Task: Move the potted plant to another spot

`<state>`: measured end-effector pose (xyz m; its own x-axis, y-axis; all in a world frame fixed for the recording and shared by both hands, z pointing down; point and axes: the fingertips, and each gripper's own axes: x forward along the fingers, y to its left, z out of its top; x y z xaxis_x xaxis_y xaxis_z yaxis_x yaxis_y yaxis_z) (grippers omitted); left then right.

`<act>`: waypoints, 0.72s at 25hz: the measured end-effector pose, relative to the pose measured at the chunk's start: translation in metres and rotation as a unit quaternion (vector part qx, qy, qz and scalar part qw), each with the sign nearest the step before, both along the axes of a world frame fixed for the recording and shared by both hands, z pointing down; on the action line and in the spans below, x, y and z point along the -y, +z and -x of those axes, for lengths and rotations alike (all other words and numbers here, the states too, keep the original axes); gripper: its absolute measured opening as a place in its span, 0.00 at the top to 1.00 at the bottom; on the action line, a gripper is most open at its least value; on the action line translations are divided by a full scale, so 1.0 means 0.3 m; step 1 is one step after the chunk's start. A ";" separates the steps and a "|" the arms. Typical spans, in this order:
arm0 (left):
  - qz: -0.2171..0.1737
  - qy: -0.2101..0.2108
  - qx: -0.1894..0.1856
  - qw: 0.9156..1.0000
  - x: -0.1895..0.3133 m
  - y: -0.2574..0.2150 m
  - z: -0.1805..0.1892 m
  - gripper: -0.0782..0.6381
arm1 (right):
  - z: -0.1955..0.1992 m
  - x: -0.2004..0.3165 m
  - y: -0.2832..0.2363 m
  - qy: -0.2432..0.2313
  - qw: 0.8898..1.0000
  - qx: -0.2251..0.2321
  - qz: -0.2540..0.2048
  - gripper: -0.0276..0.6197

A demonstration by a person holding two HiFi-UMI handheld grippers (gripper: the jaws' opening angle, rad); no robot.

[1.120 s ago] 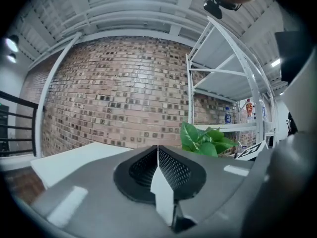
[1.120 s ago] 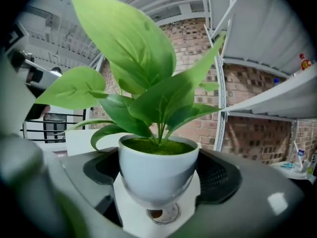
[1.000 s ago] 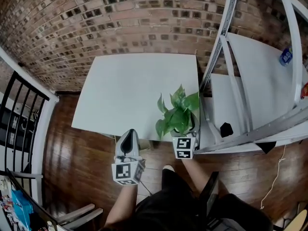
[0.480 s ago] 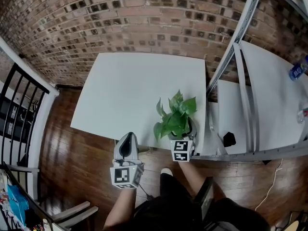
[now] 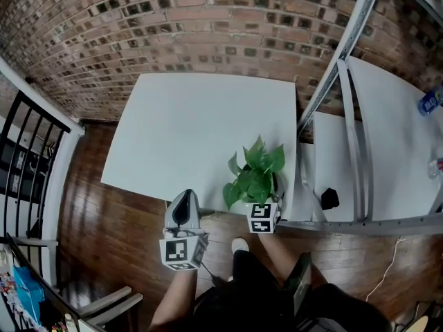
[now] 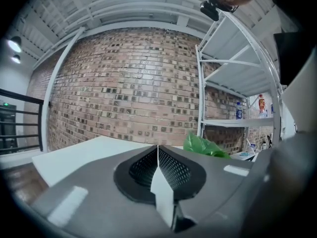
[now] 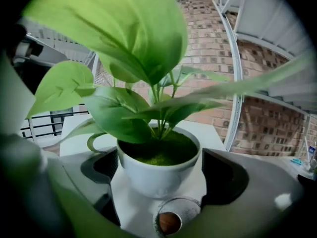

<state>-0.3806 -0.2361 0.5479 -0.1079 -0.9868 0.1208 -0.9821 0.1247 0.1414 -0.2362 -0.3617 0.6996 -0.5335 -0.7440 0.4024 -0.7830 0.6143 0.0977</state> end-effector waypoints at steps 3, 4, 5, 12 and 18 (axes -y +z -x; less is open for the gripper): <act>0.002 0.002 0.003 1.000 0.008 0.007 -0.009 0.86 | -0.011 -0.020 0.013 -0.008 1.000 0.000 0.014 0.07; 0.004 0.003 0.004 1.000 0.013 -0.001 -0.015 0.86 | -0.018 -0.031 0.014 -0.012 1.000 -0.001 0.018 0.07; 0.006 0.005 0.005 1.000 0.019 -0.010 -0.021 0.86 | -0.027 -0.043 0.013 -0.014 1.000 -0.003 0.021 0.06; 0.011 0.019 0.002 1.000 -0.004 -0.039 -0.060 0.86 | -0.137 -0.173 -0.047 0.000 1.000 -0.012 0.017 0.10; 0.007 0.043 0.002 0.999 -0.071 -0.036 -0.105 0.86 | -0.249 -0.251 -0.165 0.040 0.999 -0.012 -0.013 0.52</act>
